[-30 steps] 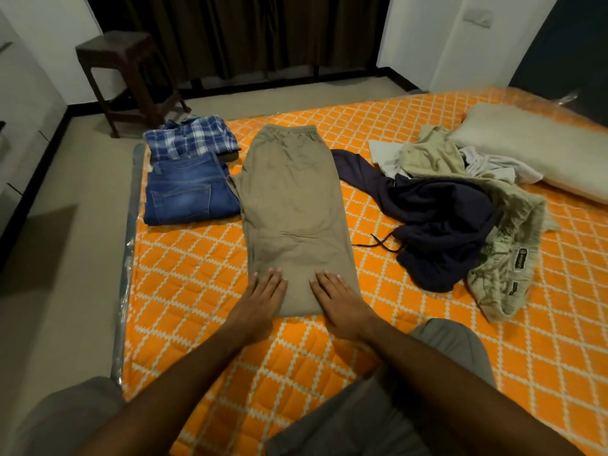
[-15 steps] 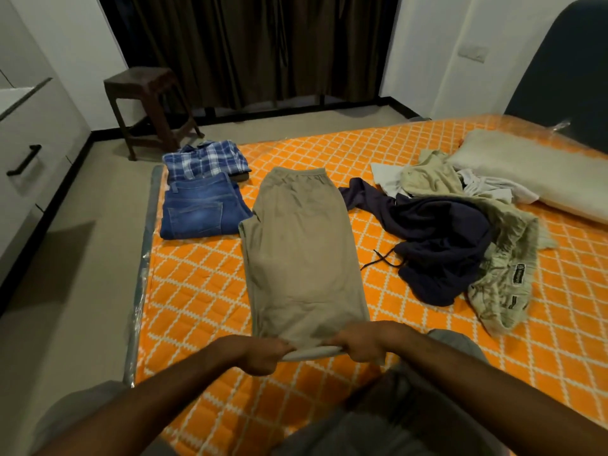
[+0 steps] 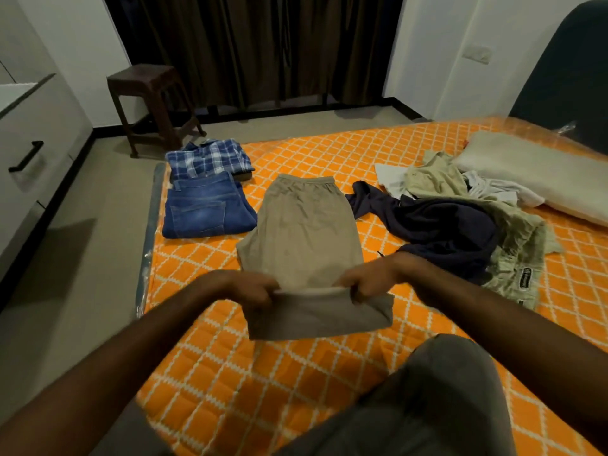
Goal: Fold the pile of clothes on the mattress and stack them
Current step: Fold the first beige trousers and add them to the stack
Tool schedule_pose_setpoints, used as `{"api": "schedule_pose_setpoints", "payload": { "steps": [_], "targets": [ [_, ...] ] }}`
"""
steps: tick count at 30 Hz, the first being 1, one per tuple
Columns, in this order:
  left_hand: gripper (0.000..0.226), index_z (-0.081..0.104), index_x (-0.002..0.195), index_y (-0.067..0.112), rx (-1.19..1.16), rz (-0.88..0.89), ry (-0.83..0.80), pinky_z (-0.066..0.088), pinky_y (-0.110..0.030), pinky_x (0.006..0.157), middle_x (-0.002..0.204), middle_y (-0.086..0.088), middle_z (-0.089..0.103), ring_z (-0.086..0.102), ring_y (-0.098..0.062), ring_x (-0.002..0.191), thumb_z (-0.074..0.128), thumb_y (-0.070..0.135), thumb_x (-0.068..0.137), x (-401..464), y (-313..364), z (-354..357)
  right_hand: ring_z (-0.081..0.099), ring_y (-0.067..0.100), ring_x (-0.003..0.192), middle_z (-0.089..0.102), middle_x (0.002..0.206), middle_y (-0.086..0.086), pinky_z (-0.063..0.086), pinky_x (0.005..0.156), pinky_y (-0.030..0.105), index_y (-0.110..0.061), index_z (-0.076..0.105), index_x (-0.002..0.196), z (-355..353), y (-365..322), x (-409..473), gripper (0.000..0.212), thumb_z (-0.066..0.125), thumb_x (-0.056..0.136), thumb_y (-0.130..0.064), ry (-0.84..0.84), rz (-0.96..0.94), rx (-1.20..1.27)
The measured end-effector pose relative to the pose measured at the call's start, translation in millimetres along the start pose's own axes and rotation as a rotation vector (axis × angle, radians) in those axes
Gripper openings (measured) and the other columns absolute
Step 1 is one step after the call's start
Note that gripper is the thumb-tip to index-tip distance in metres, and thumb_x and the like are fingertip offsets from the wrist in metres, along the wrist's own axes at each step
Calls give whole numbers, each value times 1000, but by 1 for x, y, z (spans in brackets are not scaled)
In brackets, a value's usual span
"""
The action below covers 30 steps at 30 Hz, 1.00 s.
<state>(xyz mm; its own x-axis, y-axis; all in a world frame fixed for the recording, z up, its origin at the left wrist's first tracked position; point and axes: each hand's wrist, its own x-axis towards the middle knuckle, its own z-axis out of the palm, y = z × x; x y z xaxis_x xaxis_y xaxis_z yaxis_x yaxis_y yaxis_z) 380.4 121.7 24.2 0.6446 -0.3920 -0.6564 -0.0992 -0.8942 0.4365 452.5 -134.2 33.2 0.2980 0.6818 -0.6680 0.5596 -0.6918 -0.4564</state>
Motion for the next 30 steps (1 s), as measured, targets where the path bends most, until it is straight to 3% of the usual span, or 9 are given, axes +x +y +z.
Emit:
{"api": "schedule_pose_setpoints", "payload": {
  "steps": [3,7,12,16,18,22,25,27,30],
  "targets": [
    [23,63,107,2,-30,10,224,49,-24,59,96,-12,64,60,-13,72,54,5,86,9,-17,-41,61,28,108,66,121,19,42,78,27,3,62,124,-48,9,8,36,58,89,10,139,41,-53],
    [18,59,92,18,-84,16,637,54,-36,60,99,-15,65,64,-21,76,54,1,87,41,-50,-76,60,30,100,64,109,12,39,72,33,-4,63,114,-103,26,32,25,61,89,-2,434,121,-171],
    [58,45,138,10,236,-142,1085,48,-50,91,138,-17,49,51,-37,120,62,27,85,101,-87,-60,48,36,123,48,138,13,41,85,41,-14,40,144,-98,56,96,59,63,90,-18,795,288,-422],
    [107,16,158,7,342,-4,419,22,-54,119,164,-22,11,18,-42,150,29,72,75,131,-76,3,10,35,153,8,167,13,14,120,53,-16,10,161,-8,70,144,92,54,92,-60,428,180,-219],
    [111,-7,160,14,485,-65,180,4,-60,121,166,-15,-15,-9,-38,153,42,74,80,138,-75,37,-14,31,154,-16,168,8,-4,120,61,-23,-5,161,39,74,151,101,51,90,-68,327,146,-223],
    [102,-11,159,14,559,-120,322,4,-67,118,166,-14,-17,-10,-41,152,58,47,91,146,-71,66,-21,34,152,-19,166,11,-12,116,64,-25,-7,161,84,84,153,100,44,84,-65,466,99,-309],
    [92,8,160,11,600,-133,501,17,-70,113,166,-19,5,10,-47,150,63,36,91,144,-65,75,19,43,151,16,166,17,20,112,72,-18,13,160,88,81,147,90,36,78,-49,483,115,-361],
    [89,-6,159,12,578,-162,426,6,-68,117,166,-16,-12,-5,-45,152,56,23,96,138,-63,76,42,45,140,37,159,18,36,101,74,-19,23,155,91,79,143,73,44,88,-40,500,204,-421],
    [88,-14,158,14,504,-182,268,-2,-65,118,164,-12,-23,-18,-41,150,48,6,96,127,-53,70,13,45,152,4,169,13,16,110,75,-30,-2,161,88,75,132,75,45,102,-24,531,271,-461]
  ]
}}
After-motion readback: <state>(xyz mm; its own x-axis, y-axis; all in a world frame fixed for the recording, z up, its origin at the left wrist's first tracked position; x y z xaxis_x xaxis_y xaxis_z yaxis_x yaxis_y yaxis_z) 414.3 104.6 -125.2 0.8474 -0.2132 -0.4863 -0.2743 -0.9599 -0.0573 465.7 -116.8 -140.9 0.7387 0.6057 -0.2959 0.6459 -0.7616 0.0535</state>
